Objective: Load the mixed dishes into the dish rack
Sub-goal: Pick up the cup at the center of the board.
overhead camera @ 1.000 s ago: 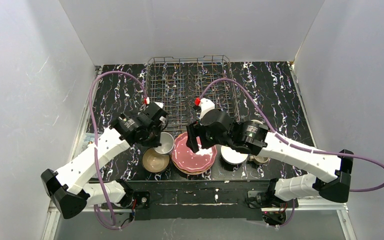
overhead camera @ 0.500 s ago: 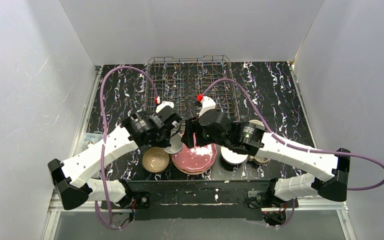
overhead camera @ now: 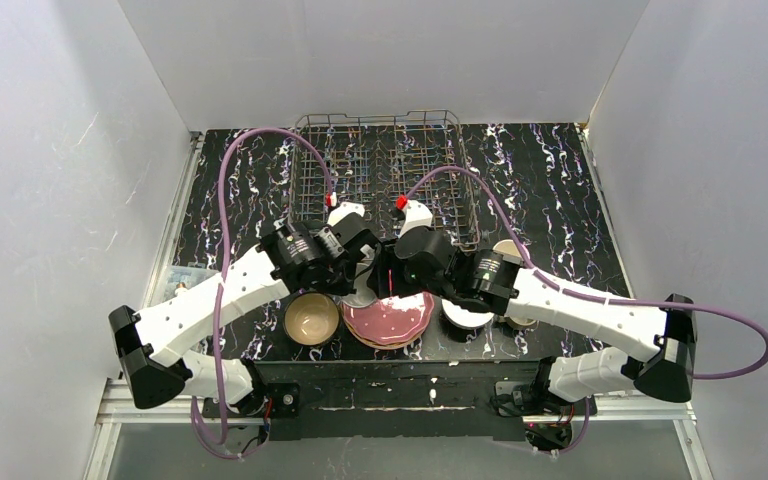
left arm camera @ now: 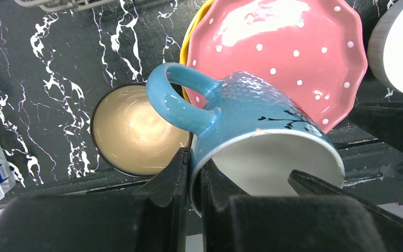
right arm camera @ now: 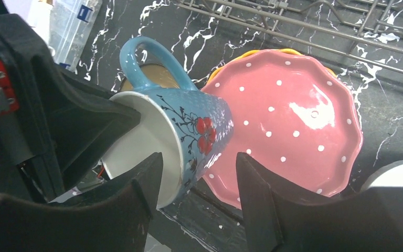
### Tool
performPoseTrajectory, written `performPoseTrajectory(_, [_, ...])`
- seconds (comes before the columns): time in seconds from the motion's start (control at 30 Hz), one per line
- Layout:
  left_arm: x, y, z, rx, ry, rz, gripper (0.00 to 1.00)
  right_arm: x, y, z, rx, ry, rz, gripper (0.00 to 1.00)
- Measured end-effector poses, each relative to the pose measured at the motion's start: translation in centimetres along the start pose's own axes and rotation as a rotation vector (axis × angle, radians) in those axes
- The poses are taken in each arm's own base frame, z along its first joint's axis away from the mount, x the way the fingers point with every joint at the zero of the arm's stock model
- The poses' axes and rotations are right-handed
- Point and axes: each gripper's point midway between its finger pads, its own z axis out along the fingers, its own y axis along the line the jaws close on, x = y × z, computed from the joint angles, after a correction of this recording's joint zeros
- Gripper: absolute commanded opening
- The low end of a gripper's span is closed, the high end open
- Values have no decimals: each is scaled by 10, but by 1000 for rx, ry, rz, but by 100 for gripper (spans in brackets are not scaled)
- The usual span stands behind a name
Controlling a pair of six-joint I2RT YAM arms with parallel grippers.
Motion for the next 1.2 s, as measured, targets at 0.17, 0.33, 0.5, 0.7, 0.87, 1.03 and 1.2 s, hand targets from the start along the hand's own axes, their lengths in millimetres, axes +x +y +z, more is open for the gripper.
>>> performPoseTrajectory(0.17, [-1, -3, -1, 7, -3, 3, 0, 1, -4, 4, 22, -4, 3, 53])
performPoseTrajectory(0.33, [-1, -5, -2, 16, -6, 4, 0, 4, -9, 8, 43, -4, 6, 46])
performPoseTrajectory(0.5, [0, -8, -2, 24, -2, 5, 0, 4, -6, 10, 37, -7, 10, 35])
performPoseTrajectory(0.7, [-1, -11, -2, 42, -1, 9, 0, 6, -8, 11, 46, -9, 7, 19])
performPoseTrajectory(0.87, [0, -12, -2, 51, 4, 20, 0, 6, -9, 12, 49, -9, 5, 2])
performPoseTrajectory(1.03, [-1, -14, -2, 60, 3, 33, 8, 7, -10, 12, 53, -8, 4, 1])
performPoseTrajectory(1.2, [0, -16, -3, 76, 7, 41, 17, 9, -13, 12, 64, -3, -2, 1])
